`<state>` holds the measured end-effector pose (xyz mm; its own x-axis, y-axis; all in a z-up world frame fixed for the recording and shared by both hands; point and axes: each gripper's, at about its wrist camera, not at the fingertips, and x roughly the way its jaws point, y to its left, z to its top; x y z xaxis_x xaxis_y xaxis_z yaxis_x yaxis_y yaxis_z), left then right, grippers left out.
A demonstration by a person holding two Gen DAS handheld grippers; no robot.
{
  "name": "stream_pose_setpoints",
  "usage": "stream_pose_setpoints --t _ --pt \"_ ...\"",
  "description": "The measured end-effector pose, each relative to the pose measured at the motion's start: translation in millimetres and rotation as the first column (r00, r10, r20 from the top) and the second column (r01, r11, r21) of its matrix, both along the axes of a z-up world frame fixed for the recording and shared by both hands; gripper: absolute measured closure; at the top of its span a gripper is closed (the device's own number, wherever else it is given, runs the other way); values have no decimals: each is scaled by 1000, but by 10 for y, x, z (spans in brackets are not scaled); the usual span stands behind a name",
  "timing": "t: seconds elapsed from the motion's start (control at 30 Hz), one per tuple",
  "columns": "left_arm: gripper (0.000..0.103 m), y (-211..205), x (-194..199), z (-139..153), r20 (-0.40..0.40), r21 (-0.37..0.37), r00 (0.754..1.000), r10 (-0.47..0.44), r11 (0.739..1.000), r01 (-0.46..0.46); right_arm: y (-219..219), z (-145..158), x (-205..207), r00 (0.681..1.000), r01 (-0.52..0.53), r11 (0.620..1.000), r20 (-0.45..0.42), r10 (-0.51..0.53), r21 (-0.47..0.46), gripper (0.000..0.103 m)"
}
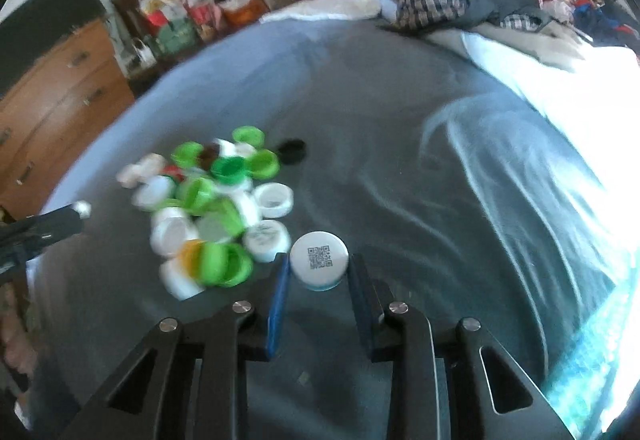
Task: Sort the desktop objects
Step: 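Grasp a white red-printed cap with the left gripper while the right grasps a QR-code cap, then carry both caps over the teal basket and open both grippers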
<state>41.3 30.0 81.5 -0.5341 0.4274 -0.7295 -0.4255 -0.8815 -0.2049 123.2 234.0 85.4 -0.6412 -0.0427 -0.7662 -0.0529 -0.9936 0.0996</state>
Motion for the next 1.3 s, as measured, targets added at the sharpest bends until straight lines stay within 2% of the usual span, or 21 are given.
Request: stream_pose_setpoints --t 0.27,0.5,0.83,1.2,1.3 --pt "79 329 376 400 -61 5 994 -87 996 88 -43 624 707 995 -4 1000 -100 5 10 71" --pt "79 852 696 680 -96 11 974 -206 978 208 195 1065 1195 983 55 998 -180 -48 34 71" --pt "79 1737 1109 895 -119 -48 923 -365 931 362 691 1235 1778 961 183 983 -215 -173 25 71" --pt "79 2657 1569 965 -115 -126 842 -527 849 514 1277 1277 2319 920 328 945 -226 -321 -6 71" --pt "79 2842 1658 973 -112 -139 827 -551 833 536 1352 1265 2398 911 350 936 -226 -345 -15 70"
